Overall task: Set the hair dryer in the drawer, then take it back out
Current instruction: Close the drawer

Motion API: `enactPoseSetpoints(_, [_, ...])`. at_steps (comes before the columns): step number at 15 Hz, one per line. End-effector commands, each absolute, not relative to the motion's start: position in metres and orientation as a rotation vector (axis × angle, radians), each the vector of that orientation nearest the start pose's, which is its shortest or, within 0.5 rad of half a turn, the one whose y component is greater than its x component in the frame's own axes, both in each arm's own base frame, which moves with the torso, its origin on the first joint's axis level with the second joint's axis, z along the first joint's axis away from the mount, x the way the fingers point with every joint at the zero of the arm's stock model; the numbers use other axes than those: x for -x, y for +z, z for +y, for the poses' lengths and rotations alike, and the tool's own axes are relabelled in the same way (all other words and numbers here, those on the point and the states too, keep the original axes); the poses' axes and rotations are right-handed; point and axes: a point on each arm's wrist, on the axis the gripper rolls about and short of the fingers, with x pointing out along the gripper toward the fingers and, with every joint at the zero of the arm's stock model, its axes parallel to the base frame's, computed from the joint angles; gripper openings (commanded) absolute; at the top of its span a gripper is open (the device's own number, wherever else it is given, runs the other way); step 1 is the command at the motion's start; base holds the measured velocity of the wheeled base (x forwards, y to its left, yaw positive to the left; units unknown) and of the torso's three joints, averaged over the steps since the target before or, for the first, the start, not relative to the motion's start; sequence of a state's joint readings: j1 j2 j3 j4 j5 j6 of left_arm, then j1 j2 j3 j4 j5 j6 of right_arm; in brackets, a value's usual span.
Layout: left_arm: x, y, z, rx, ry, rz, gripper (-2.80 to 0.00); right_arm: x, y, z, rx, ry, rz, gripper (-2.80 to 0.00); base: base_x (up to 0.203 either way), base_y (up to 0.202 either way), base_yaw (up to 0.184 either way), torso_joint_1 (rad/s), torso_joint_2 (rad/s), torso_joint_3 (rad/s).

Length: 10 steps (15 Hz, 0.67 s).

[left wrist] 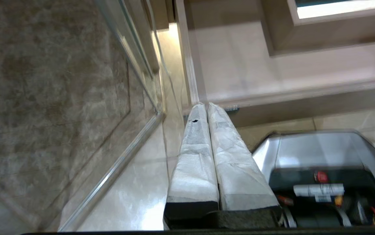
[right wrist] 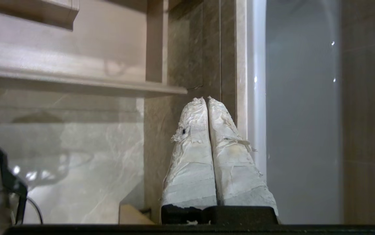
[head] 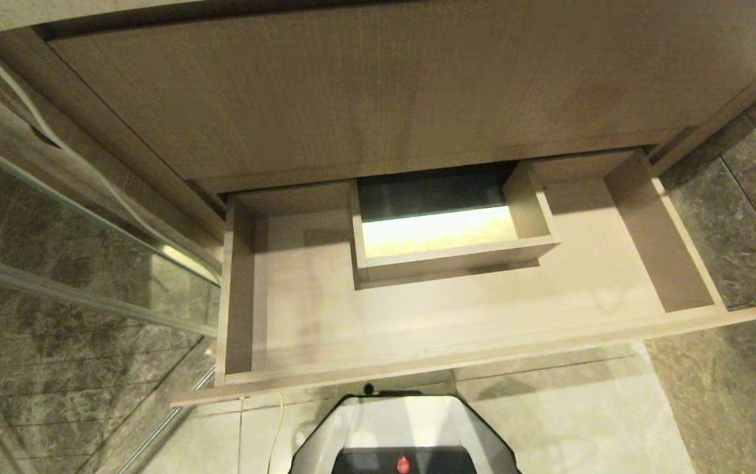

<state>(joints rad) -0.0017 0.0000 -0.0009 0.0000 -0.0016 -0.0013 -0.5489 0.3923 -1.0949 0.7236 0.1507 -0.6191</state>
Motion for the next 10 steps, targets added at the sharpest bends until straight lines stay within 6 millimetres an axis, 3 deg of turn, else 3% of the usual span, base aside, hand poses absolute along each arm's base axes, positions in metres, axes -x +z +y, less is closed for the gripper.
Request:
enactPoseSetpoints(1, [0.0228,0.0753,0.0000,0.002,-0.004,0.002,-2.80,0.0736,0.2833,0.0490,0.606,-0.377,0.146,-2.80,0.000,0.000,0.000,-0.029,0.41,0.400])
enactPoseSetpoints(10, [0.0228,0.0753,0.0000,0.002,-0.003,0.002,-2.80,0.0692,0.2798,0.0463,0.600,-0.376,0.153,-2.80,0.000,0.000,0.000,-0.023,0.38,0.348])
